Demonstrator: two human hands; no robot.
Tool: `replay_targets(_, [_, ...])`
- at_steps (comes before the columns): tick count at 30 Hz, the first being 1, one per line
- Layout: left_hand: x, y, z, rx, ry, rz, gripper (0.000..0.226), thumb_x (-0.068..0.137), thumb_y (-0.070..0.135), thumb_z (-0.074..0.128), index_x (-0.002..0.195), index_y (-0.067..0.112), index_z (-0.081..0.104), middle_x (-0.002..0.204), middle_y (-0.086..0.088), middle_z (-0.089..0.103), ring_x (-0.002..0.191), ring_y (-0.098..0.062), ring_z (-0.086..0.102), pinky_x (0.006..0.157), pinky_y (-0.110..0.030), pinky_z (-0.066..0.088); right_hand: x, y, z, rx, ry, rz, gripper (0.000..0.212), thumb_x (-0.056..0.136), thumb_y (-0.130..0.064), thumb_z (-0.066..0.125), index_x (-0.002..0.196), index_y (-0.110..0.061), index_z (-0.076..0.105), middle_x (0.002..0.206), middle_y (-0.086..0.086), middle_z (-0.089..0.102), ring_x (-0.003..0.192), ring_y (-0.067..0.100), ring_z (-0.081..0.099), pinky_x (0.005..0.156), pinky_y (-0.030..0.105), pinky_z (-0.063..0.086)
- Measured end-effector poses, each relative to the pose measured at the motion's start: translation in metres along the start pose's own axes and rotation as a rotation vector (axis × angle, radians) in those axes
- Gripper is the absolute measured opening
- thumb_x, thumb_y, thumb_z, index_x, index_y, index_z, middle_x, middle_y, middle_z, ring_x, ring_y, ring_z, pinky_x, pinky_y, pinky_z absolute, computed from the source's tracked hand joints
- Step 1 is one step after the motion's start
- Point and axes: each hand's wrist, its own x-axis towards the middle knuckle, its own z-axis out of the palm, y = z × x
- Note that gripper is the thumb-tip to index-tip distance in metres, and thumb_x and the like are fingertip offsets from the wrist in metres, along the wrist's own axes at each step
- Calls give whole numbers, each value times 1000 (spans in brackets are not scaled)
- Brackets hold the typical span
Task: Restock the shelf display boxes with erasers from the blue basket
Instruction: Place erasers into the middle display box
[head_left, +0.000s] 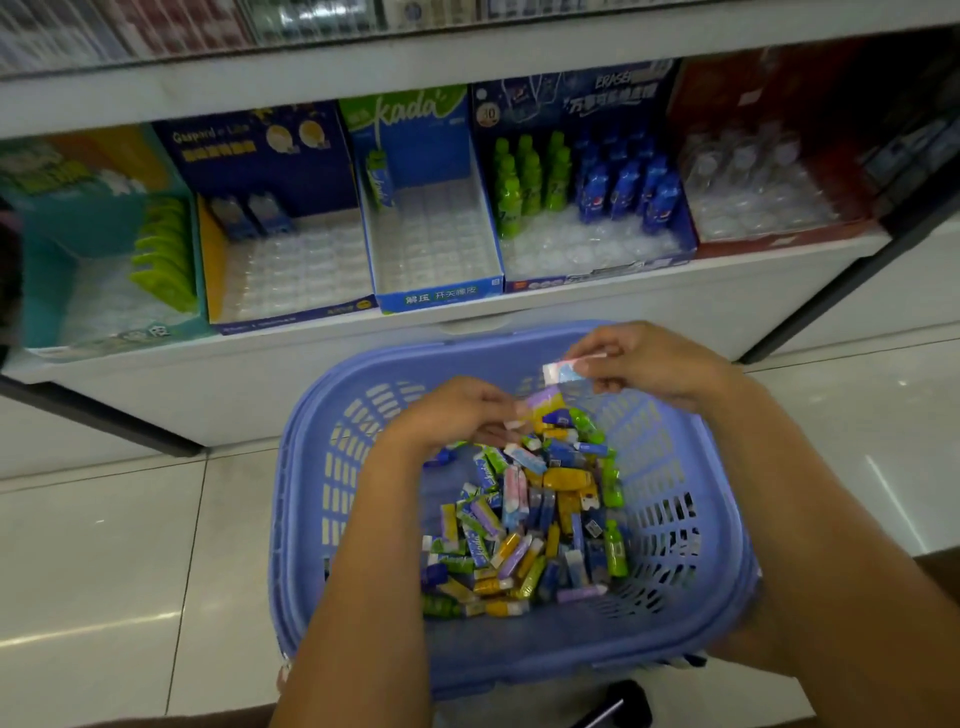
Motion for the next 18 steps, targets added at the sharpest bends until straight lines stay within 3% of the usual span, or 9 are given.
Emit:
replay_targets(2, [-13,24,-6,-170,54,91,12,92,16,60,92,7,68,81,-4,75,72,-10,71,69,-18,57,-5,-25,-10,114,180,-165,15,82,-5,69,98,-4,67,60,-8,67,55,1,61,56,11,48])
replay_targets(5, [-24,48,-8,-345,216,252,15,95,13,53,89,11,67,73,-1,74,62,-7,67,64,-18,56,-1,-56,-22,219,371,-343,16,87,-5,63,102,-9,66,81,0,68,64,2,63,67,11,52])
replay_targets(8, [-27,59,-8,-460,364,368,16,94,11,54,84,12,67,74,-1,74,64,-8,66,63,-18,55,14,-80,-35,72,517,-429,21,90,-6,60,110,-12,63,92,5,64,75,6,63,72,12,53])
replay_targets(10, [-27,61,-8,-488,435,399,17,93,11,56,82,13,68,76,-1,75,68,-10,67,66,-19,55,27,-94,-45,-94,597,-438,25,87,-8,65,112,-5,63,95,9,62,82,12,61,76,17,54])
replay_targets(14, [-25,60,-12,-555,550,406,13,92,12,59,83,13,69,80,-2,75,72,-11,69,67,-21,56,43,-119,-50,-147,583,-527,28,84,-6,68,110,2,64,97,9,63,61,-11,58,61,5,46])
replay_targets(16, [-25,58,-16,-595,604,414,12,91,13,60,83,13,68,80,-4,75,71,-11,68,68,-21,56,49,-131,-40,-69,505,-575,28,85,-2,66,112,2,63,98,10,63,65,-11,59,68,8,49])
replay_targets(18, [-26,56,-22,-641,630,425,12,92,13,60,83,13,67,80,-4,75,70,-11,68,67,-20,56,55,-142,-25,41,411,-573,27,89,0,59,116,1,62,106,12,64,81,0,62,81,18,54])
